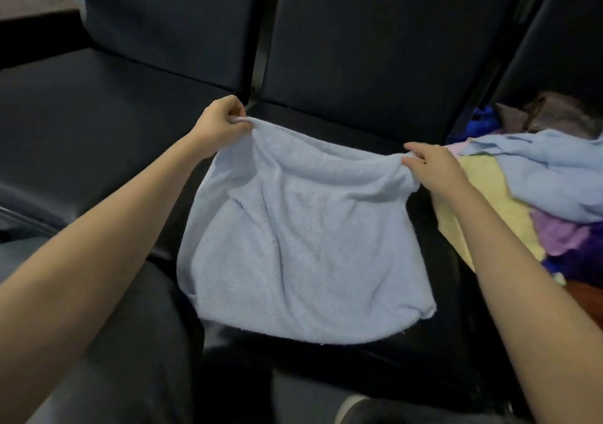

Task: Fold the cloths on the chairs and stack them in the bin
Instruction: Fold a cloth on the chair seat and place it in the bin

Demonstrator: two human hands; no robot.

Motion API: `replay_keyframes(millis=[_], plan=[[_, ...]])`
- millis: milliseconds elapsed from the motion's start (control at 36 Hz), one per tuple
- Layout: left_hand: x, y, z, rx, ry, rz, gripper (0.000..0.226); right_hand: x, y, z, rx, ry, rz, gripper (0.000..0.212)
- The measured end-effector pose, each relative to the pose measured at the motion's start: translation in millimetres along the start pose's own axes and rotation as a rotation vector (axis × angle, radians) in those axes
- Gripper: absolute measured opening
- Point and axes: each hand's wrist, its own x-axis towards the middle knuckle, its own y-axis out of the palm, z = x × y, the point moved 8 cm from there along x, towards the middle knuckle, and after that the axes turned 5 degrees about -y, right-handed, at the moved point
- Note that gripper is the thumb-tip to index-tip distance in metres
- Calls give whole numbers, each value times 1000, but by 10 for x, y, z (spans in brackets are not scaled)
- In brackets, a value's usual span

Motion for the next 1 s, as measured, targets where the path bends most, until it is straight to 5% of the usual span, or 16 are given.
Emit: replay_keyframes(millis=[194, 250, 333, 417, 528, 694, 861, 1000], plan=[[1, -210, -368, 168, 44, 242, 15, -143, -726, 148, -204, -62, -92, 16], [26, -324, -561, 298, 95, 279, 10, -151, -954, 220, -255, -69, -129, 31], [34, -423, -802, 475, 136, 342, 25, -129, -1060, 343, -434, -49, 33, 52], [-21, -443, -908, 642, 111, 416, 26, -140, -1054, 471, -616, -28, 166, 23], [-78, -405, -978, 768, 104, 437, 17, -214, -1079, 641, -673, -14, 121, 14], [-115, -443, -1068, 747, 13, 469, 6, -410, -1138, 522, -597, 70, 180, 10], [-428, -172, -960, 581, -296, 927, 17, -623, -1048, 308, -454, 179, 508, 12], [-176, -68, -981, 277, -336, 668, 30, -521, -1204, 197, -388, 243, 325, 20]])
